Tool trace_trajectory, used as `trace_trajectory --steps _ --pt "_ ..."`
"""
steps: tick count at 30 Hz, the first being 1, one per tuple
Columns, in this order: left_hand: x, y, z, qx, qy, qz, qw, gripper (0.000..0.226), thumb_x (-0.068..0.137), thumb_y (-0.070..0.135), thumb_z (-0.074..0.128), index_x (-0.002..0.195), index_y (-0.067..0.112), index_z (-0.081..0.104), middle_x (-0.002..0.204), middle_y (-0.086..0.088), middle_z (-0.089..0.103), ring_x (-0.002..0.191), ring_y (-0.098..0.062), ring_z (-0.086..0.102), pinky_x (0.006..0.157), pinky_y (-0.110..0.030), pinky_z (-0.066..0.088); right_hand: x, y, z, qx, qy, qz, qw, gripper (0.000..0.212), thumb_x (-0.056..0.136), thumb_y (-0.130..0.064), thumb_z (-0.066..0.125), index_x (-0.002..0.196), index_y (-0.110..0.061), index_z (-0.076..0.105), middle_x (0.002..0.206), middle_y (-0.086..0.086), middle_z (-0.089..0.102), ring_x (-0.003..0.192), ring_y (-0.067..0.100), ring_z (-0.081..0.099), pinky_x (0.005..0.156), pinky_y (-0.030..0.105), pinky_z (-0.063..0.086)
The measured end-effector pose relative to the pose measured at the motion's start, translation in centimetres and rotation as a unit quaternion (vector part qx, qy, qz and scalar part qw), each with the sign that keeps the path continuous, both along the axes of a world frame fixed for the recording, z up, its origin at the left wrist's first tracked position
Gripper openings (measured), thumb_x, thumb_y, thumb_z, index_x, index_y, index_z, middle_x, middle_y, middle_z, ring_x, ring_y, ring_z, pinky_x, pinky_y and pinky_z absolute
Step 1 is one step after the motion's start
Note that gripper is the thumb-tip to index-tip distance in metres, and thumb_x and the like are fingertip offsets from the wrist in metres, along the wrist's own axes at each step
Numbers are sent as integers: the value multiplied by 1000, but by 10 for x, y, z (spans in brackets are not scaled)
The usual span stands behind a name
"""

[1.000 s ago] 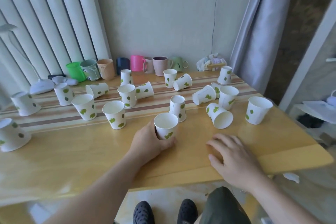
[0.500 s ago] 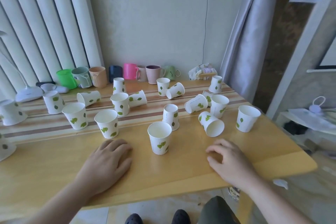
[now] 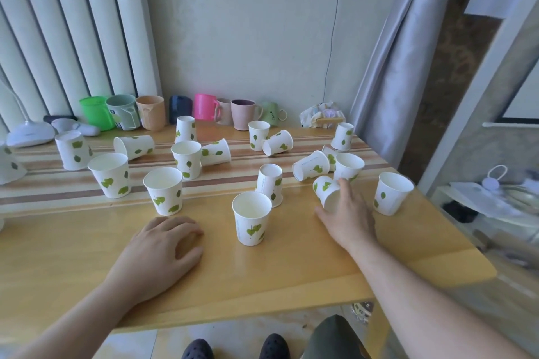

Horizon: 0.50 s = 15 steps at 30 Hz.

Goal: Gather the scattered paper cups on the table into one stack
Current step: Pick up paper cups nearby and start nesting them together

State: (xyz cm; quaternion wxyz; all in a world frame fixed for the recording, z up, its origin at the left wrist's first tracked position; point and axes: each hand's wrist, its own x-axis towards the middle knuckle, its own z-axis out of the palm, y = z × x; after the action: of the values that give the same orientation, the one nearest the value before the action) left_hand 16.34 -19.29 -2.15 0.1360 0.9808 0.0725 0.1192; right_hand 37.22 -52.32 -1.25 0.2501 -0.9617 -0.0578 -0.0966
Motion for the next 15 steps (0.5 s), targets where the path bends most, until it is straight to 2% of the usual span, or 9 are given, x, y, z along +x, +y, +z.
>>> trace_trajectory --steps 3,5,7,9,12,13,15 --pt "1 0 1 -1 0 3 1000 64 81 76 33 127 48 68 140 32 55 136 -10 46 111 -36 42 2 0 -1 107 -22 21 994 70 87 -27 75 144 -31 34 148 9 42 113 34 54 82 39 43" --pt "0 1 2 -4 0 4 1000 64 81 76 34 126 47 68 139 32 56 135 -11 47 110 -35 43 5 -4 6 161 -19 44 986 71 84 -29 76 143 -36 36 146 1 37 114 25 50 83 36 41" --pt "1 1 1 -2 0 4 1000 63 81 75 34 126 47 68 139 31 56 135 -11 47 109 -36 43 9 -9 17 166 1 63 984 79 81 -38 77 152 -40 42 152 -4 39 134 22 48 91 35 43" --pt "1 1 0 0 1 4 1000 61 82 75 35 126 47 68 139 31 56 134 -11 47 108 -36 43 10 -9 32 126 34 79 988 92 73 -44 73 160 -43 42 158 -6 44 141 21 46 94 37 48" --pt "1 1 -1 2 -1 5 1000 60 83 74 35 125 47 68 138 32 56 134 -11 47 108 -35 43 9 0 39 56 61 97 992 104 65 -46 68 163 -41 36 150 -3 51 134 24 51 85 35 45" --pt "1 1 -1 1 -3 5 1000 59 83 74 36 125 47 68 138 32 56 134 -11 47 108 -36 43 8 3 36 68 68 99 990 103 66 -45 71 162 -42 36 145 -5 55 130 24 55 82 35 47" --pt "1 1 -2 0 -4 5 1000 59 84 74 36 125 48 68 138 32 56 134 -11 47 109 -35 43 3 6 27 153 81 90 981 92 68 -43 79 152 -47 43 129 -11 65 115 20 63 74 33 53"
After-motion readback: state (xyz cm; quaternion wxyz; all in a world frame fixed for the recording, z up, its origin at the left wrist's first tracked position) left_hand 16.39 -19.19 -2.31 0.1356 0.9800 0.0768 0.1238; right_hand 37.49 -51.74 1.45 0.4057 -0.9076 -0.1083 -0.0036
